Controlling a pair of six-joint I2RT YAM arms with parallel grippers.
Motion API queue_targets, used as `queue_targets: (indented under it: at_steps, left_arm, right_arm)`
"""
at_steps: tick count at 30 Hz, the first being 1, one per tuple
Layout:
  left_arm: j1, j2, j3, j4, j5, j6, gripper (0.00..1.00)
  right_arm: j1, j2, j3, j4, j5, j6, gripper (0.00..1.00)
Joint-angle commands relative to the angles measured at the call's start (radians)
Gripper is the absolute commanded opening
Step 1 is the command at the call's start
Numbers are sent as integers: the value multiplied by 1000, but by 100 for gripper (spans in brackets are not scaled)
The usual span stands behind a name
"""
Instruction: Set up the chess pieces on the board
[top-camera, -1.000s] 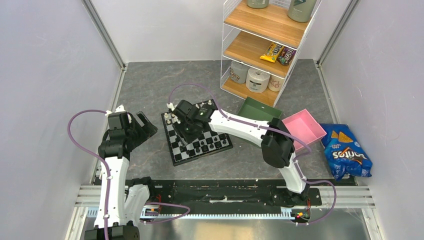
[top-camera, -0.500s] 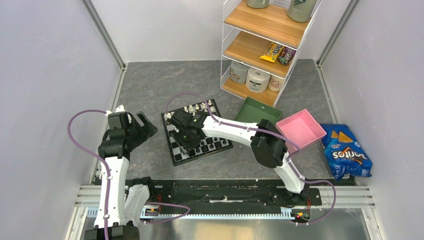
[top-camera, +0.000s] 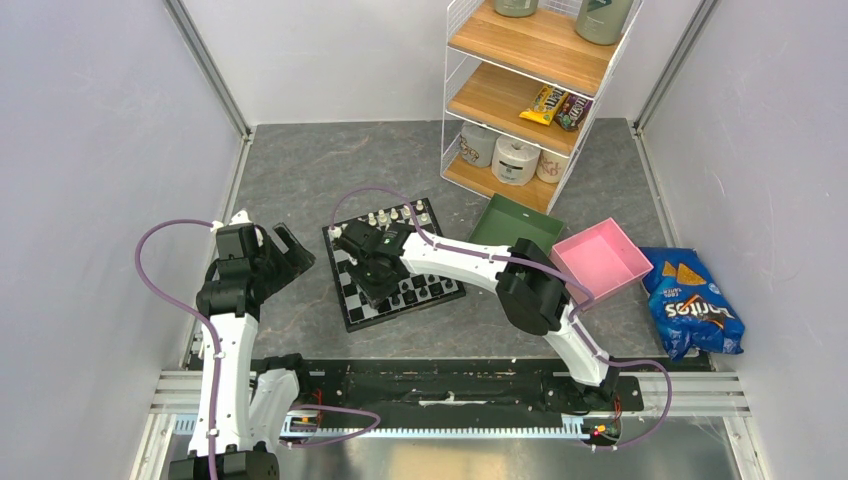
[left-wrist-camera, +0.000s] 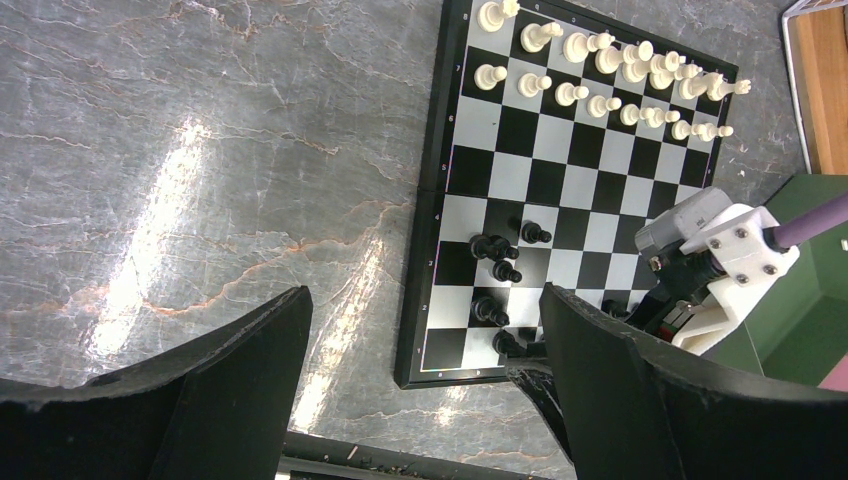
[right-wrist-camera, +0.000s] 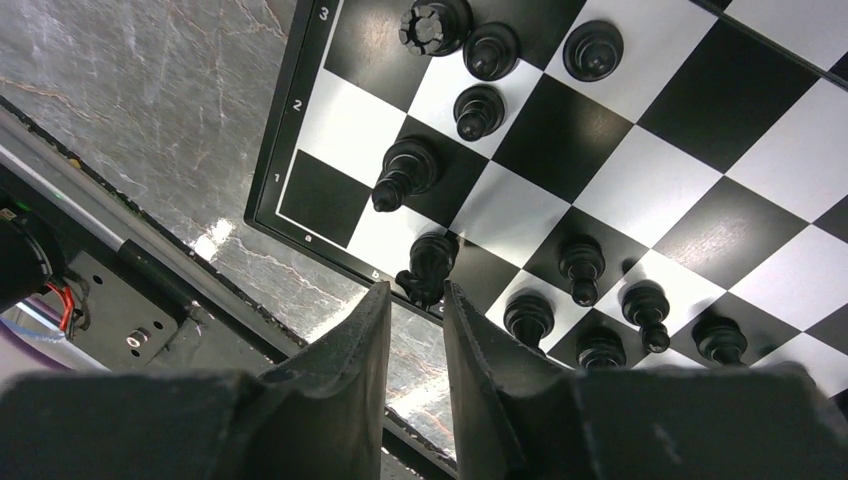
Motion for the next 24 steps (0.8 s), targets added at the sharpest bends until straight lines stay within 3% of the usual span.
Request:
queue_targets:
  at_steps: [1, 7, 24]
  left_arm:
    - [-1, -6, -6, 35, 15, -16, 91]
    - [-1, -5, -6, 35, 15, -16, 91]
    - [-1, -4, -6, 36, 15, -16, 91]
  right_arm:
    - [5, 11, 48, 2, 4, -3, 30]
    - [8, 11, 48, 0, -20, -4, 25]
    - [21, 32, 84, -1, -44, 2, 24]
